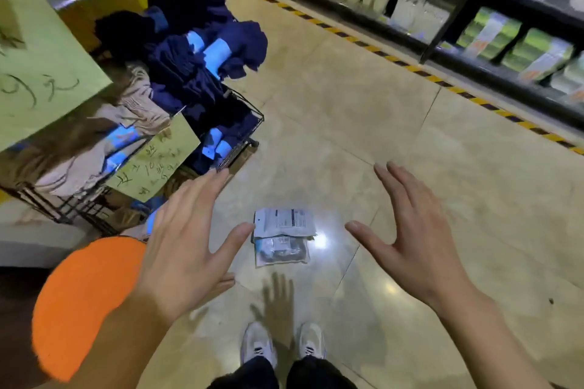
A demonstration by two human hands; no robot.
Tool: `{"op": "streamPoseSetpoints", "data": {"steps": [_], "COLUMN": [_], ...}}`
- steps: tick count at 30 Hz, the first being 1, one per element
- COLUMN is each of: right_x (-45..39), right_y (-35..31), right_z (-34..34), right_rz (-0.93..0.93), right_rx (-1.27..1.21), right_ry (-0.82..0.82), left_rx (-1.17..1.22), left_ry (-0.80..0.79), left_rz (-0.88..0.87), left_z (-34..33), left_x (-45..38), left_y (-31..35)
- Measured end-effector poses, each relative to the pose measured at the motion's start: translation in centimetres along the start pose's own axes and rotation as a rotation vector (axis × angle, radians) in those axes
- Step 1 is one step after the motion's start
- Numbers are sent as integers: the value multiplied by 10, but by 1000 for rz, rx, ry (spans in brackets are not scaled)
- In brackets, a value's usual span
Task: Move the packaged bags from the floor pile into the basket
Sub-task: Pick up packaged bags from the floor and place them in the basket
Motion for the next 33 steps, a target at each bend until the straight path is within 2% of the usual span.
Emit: {"op": "streamPoseSetpoints", "data": {"steps": [11,17,22,26,28,33], "right_x": [-60,-76,-86,-103,-115,-141], "right_y": [133,171,185,190,189,179], "right_z": [-339,-461,-538,-595,-618,-675], "right_rz": [139,214,279,260,244,286], "right_rx": [64,56,73,107,144,330], "right_ry": [5,16,-33,-177,-246,-408], "left_rx": [-129,-72,-141,-122,-105,-108], "left_ry": [79,112,94,192,188,201], "left_rz": [-80,-82,-173,-51,4,17], "left_z": [-303,-415,-457,-439,-433,-430], "left_x": [-22,-16,-9,15,24,28], "left_y": [-194,-258,-281,-286,-289,-295]}}
Point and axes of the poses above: each hand's wrist, its own x-axis away from the middle knuckle, its own z-axis out of the back of the hand, y = z × x, the point moved 9 cm from there along -x, towards the middle knuckle, and after that the axes turned 8 degrees about -z, right-handed, at the moved point
